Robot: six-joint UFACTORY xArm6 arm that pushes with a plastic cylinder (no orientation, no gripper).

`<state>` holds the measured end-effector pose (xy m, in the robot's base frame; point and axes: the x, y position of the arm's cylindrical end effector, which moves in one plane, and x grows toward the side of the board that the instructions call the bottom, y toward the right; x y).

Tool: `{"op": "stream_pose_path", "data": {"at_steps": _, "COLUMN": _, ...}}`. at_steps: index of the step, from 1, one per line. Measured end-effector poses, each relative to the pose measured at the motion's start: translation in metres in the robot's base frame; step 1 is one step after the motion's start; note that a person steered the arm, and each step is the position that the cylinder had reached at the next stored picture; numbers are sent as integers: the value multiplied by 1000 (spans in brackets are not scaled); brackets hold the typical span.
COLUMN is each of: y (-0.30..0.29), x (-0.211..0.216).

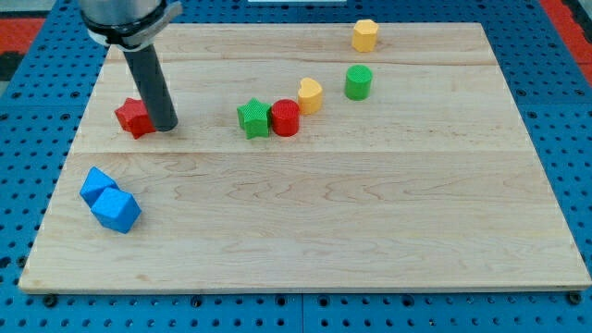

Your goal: Move your arm closer to the red circle

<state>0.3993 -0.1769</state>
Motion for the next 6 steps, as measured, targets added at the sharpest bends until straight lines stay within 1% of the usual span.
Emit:
{"op": "stream_pose_path", "data": {"at_steps": 1, "y": 0, "x": 7}}
{"op": "stream_pose_path", "data": {"at_steps": 2, "y": -32, "x": -5}}
{"op": "stream_pose_path", "data": {"at_steps": 3, "y": -19, "x": -15}}
{"op": "stream_pose_path", "data": {"at_steps": 4, "y": 58, "x": -76}}
{"op": "stream_pose_path", "data": {"at_steps": 5, "y": 150, "x": -79}}
{"op": "stream_pose_path", "data": {"at_steps": 6, "y": 148, "x": -41}}
